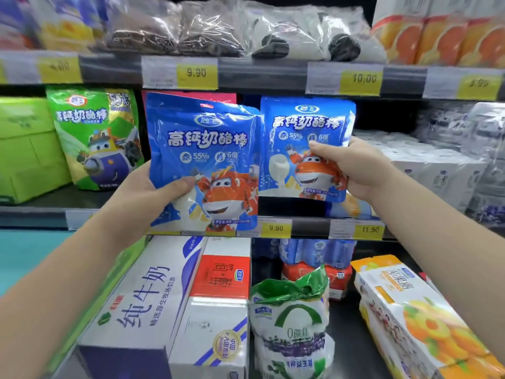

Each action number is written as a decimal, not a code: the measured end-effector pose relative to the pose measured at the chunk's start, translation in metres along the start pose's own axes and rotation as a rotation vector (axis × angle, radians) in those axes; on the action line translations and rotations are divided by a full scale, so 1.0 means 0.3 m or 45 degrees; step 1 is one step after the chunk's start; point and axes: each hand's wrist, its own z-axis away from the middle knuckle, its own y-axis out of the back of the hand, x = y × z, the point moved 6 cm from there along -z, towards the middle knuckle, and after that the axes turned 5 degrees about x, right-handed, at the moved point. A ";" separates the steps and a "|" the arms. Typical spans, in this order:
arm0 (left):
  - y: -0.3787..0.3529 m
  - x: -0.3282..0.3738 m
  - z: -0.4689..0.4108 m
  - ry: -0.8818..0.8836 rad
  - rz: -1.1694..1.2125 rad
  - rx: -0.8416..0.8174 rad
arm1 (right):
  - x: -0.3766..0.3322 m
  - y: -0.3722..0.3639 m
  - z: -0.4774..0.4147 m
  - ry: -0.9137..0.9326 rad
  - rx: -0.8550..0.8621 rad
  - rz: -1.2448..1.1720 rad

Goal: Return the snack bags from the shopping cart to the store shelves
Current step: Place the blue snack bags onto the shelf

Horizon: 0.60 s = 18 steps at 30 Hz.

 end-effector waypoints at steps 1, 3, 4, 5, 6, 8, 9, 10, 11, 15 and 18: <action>0.003 0.002 -0.001 0.004 0.008 0.015 | 0.002 -0.008 -0.015 0.006 0.009 0.003; 0.004 0.004 0.000 0.022 0.017 0.039 | 0.005 -0.021 -0.048 0.002 0.034 -0.004; 0.008 0.003 0.000 0.027 0.016 0.048 | 0.008 -0.025 -0.065 -0.004 0.057 -0.007; 0.012 0.003 -0.001 0.026 0.014 0.056 | 0.011 -0.026 -0.082 -0.014 0.086 -0.002; 0.016 0.003 -0.002 0.026 0.014 0.064 | 0.016 -0.027 -0.099 -0.024 0.114 0.010; 0.020 0.001 -0.009 0.015 0.002 0.068 | 0.024 -0.027 -0.132 -0.017 0.150 0.036; 0.024 0.000 -0.012 0.002 0.000 0.067 | 0.027 -0.031 -0.147 -0.009 0.166 0.050; 0.028 -0.004 -0.014 -0.008 0.004 0.064 | 0.030 -0.037 -0.161 -0.005 0.182 0.061; 0.030 -0.007 -0.016 -0.014 0.012 0.057 | 0.031 -0.042 -0.175 -0.005 0.197 0.071; 0.037 -0.023 -0.023 -0.028 0.051 0.024 | 0.038 -0.071 -0.227 -0.013 0.212 0.120; 0.043 -0.028 -0.026 -0.030 0.055 0.034 | 0.045 -0.108 -0.270 -0.038 0.180 0.144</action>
